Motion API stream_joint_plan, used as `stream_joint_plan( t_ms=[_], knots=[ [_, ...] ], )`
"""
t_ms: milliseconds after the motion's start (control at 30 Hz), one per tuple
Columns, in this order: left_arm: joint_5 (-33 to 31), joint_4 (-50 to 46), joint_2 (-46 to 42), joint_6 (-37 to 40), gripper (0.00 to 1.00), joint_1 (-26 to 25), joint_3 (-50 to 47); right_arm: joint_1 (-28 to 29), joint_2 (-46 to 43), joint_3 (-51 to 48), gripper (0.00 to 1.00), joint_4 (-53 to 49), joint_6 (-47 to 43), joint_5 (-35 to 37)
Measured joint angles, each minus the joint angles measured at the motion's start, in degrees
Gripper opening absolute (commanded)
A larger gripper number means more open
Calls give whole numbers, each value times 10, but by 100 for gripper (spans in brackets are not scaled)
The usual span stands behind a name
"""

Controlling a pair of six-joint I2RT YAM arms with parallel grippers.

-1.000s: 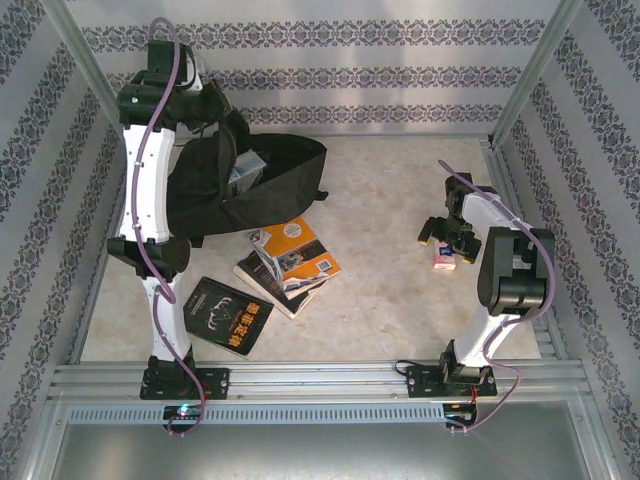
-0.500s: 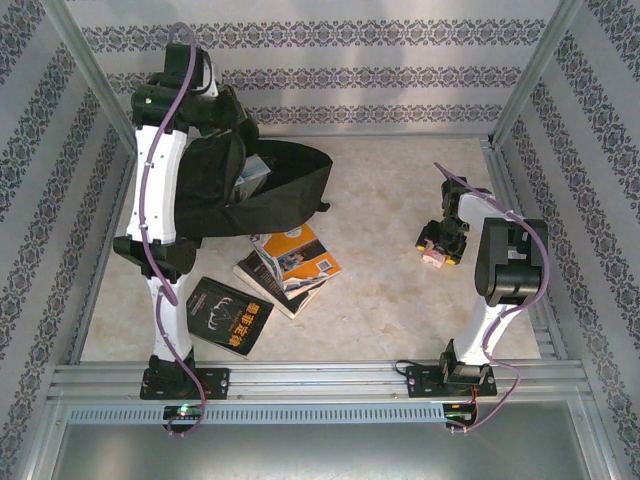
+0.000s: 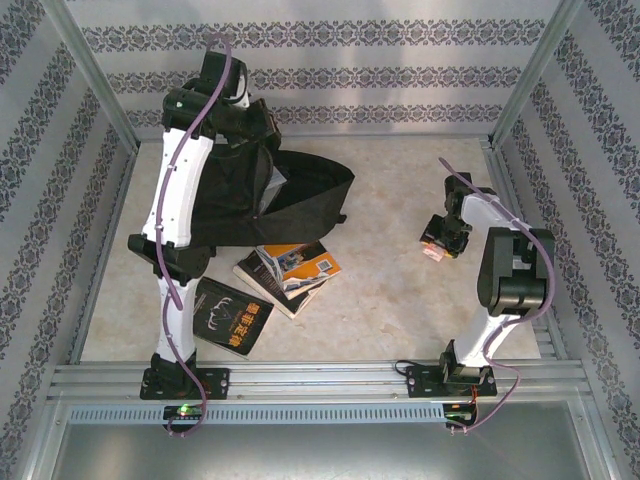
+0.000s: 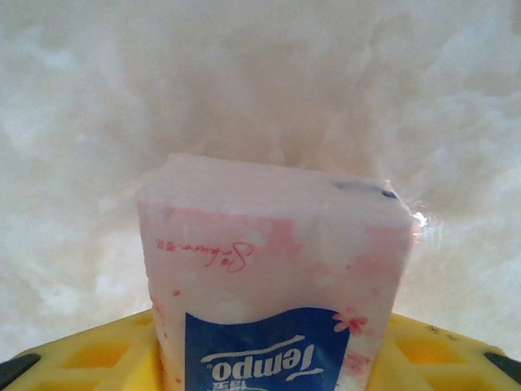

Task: Pack the student bag
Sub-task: Pick up the personal item from the middle-right of the table, then place the personal item in the student bag.

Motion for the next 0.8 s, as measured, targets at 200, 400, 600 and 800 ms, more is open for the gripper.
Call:
stream_joint_plan(
  t_ms=[200,400,600,800],
  knots=[
    [-2,-12,4,0,0,-38,0,19,-29,2,52,-1,15,-2],
    [-14,-25,14,5,0,-68,1,65,-75,41,49,-7,38,-14],
    [-22,-38,16,12,0,-77,1,130,-140,120,48,18,76,-51],
    [-25,-39,16,18,0,-80,1,233,-115,165,48,102,144,-162]
  ],
)
